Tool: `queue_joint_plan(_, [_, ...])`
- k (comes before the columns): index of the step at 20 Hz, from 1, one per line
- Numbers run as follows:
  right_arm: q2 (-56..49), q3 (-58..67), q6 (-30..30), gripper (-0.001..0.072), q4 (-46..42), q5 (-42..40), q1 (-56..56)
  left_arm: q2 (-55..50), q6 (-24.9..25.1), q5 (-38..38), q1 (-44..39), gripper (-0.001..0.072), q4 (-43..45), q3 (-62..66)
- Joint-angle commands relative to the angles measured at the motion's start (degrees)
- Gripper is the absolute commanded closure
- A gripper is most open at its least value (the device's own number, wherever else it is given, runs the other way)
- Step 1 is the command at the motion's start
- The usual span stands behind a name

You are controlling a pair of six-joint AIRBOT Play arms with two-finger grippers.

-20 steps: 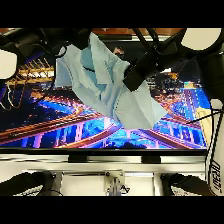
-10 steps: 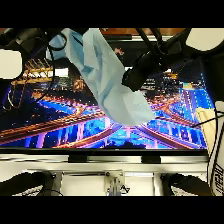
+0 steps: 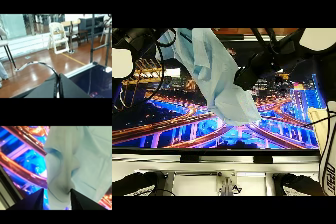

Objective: Fold the shirts.

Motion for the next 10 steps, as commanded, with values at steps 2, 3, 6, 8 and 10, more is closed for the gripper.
queue_joint_plan(2, [-2.1,0.0,-0.6,0.0243,3.8,-0.2,0.0,0.0,-0.1,1.7,0.1,0.065,0.0,0.0])
queue_joint_plan(3, [-2.0,0.0,-0.8,0.0243,2.7,-1.5,0.0,0.0,0.0,1.7,0.1,0.065,0.0,0.0])
queue_joint_plan(6, [-2.1,0.0,-1.9,0.0243,0.6,-7.5,0.0,0.0,-0.1,1.7,0.0,0.065,0.0,0.0])
queue_joint_plan(8, [-2.2,0.0,-1.8,0.0243,0.2,-10.0,0.0,0.0,-0.1,1.7,0.0,0.065,0.0,0.0])
queue_joint_plan(10, [-3.0,0.0,-1.7,0.0244,-0.9,-9.3,0.0,0.1,-0.1,1.7,0.0,0.065,0.0,0.0])
